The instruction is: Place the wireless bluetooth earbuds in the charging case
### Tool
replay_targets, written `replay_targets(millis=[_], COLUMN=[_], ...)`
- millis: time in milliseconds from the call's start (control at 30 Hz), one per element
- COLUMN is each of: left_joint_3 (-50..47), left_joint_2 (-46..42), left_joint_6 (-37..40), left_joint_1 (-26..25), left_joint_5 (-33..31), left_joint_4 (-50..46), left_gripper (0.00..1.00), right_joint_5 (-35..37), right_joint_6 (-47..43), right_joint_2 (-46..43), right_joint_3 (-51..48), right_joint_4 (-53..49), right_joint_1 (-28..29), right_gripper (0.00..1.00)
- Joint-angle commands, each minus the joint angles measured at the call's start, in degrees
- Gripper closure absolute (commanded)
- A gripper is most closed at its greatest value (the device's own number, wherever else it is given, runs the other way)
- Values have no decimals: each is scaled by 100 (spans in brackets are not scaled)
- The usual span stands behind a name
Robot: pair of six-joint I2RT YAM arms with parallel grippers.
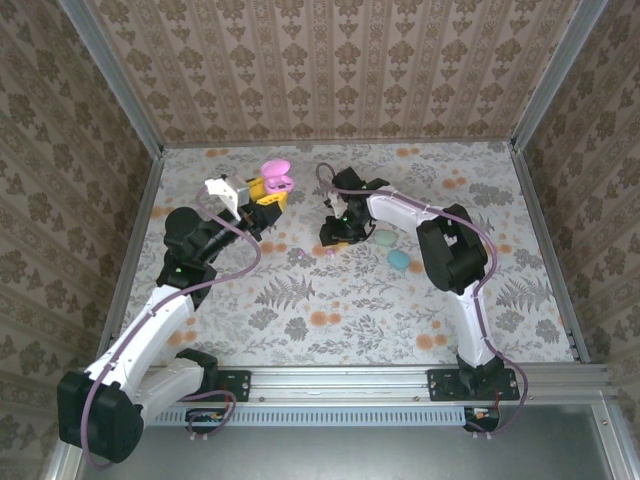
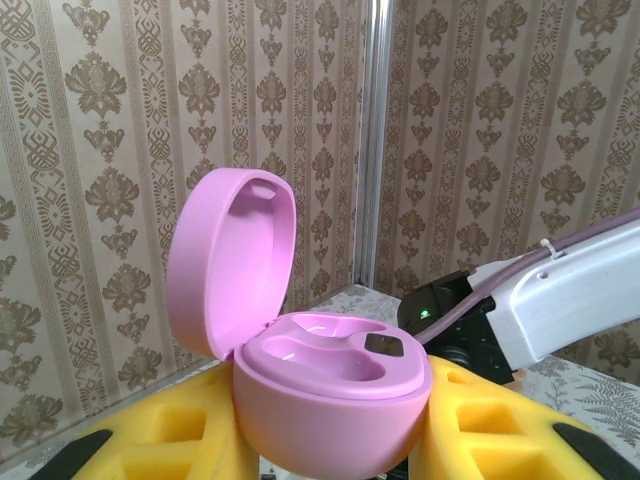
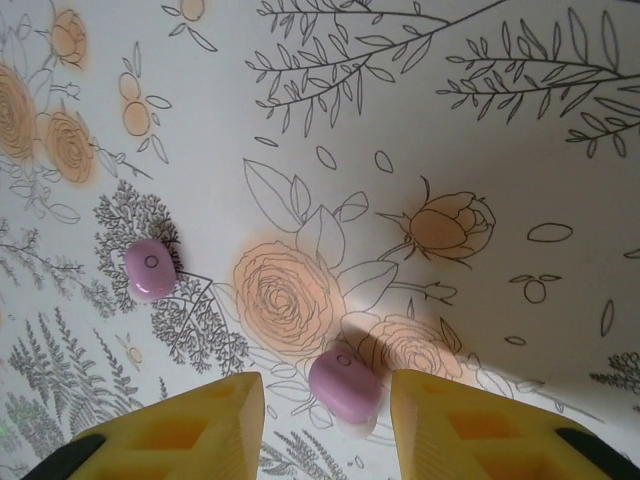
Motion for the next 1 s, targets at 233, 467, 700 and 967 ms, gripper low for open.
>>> replay_targets(millis=[233, 467, 700, 967], left_joint_3=[125, 113, 131, 143], left_joint_2=[15, 8, -22, 7], left_joint_6=[57, 38, 53, 49], left_joint_1=[22, 20, 5, 5], left_joint_5=[44, 73, 58, 69], left_joint_4=[37, 36, 2, 20], left_gripper=[68, 68, 68, 68], right_joint_5=[-367, -611, -971, -1142], right_joint_6=[-133, -211, -198, -161], right_joint_2=[339, 345, 164, -62], right_joint_3=[193, 77, -56, -179], right_joint_4=[-123, -19, 132, 140], right_joint_1=[15, 23, 61, 118], right_gripper=[59, 60, 62, 64])
